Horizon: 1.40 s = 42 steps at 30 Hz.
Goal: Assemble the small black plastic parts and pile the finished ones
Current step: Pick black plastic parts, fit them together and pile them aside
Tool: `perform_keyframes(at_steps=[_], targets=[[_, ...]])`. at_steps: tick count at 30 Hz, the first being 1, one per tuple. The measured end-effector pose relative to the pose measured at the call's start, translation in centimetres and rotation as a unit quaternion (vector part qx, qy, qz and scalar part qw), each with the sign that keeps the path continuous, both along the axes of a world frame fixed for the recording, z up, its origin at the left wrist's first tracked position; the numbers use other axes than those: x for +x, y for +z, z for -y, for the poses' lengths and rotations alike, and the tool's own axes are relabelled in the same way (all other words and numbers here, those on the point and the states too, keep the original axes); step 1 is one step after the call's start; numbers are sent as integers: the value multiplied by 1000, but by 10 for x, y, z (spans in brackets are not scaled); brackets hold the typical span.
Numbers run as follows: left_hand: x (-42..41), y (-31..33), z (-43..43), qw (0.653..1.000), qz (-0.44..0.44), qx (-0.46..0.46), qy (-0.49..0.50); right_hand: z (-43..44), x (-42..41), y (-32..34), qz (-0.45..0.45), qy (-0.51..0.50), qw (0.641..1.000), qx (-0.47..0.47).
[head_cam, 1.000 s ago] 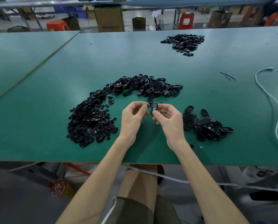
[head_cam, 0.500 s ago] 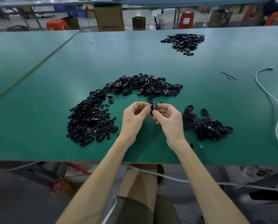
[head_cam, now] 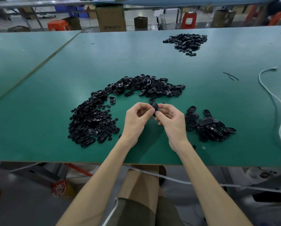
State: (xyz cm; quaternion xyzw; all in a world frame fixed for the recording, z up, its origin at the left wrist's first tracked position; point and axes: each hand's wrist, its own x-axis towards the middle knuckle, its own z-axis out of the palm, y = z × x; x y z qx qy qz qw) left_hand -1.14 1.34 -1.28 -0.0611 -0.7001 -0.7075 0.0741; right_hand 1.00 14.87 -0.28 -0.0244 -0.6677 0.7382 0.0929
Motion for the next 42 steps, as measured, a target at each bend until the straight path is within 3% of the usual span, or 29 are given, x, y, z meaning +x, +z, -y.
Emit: perform_keyframes(at_steps=[29,42], targets=[[0,0,-4,997,11,-71,23,0,1,1,-1,-8,1000,-12],[1,3,-2,999,33,-26,30,-1,-2,-3,3,-11,1000,-21]])
